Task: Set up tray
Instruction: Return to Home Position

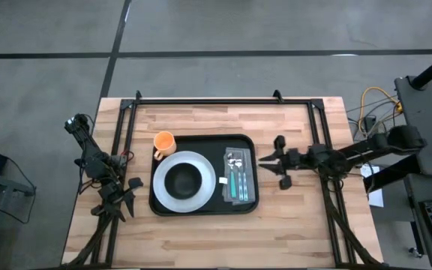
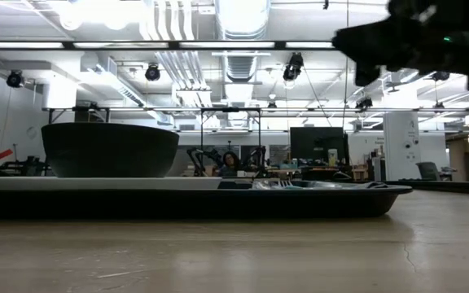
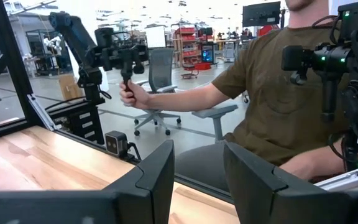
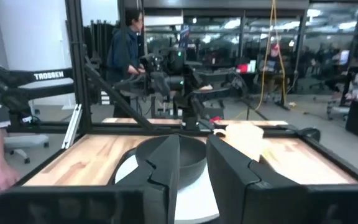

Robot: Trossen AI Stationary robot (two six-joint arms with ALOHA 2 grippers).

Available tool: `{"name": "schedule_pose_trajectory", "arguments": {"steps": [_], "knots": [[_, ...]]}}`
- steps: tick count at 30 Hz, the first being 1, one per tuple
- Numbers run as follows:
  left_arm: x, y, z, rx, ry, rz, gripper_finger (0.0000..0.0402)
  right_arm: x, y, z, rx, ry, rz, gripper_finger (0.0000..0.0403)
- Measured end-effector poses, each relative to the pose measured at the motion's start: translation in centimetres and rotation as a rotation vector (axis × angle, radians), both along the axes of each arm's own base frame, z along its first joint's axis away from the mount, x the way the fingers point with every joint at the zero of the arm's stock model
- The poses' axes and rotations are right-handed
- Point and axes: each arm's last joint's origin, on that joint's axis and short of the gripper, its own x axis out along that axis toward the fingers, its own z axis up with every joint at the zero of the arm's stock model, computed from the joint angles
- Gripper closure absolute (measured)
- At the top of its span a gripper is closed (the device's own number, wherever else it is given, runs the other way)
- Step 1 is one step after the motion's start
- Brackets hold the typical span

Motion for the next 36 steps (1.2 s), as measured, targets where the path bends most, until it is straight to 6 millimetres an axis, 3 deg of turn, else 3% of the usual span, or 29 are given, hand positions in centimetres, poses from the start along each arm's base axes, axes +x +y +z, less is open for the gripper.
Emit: {"name": "schedule_pose_trajectory", "arguments": {"steps": [7, 16, 27, 36], "knots": [[0.0, 0.0, 0.0, 0.000, 0.000, 0.000, 0.0281, -3.7, -0.3, -0.9, -0.034, -0.076, -0.012, 0.0326], [0.0, 0.0, 0.0, 0.000, 0.000, 0.000, 0.0281, -4.9, -0.5, -0.8, -0.196, -0.028, -0.050, 0.0316], [0.0, 0.0, 0.0, 0.000, 0.000, 0.000, 0.0281, -5.9, -0.9, -1.4, -0.308, 0.068, -0.150, 0.0335], [0.0, 0.0, 0.0, 0.000, 0.000, 0.000, 0.0281, -6.7, -0.6, -2.1, -0.380, 0.125, -0.031, 0.0324]]}}
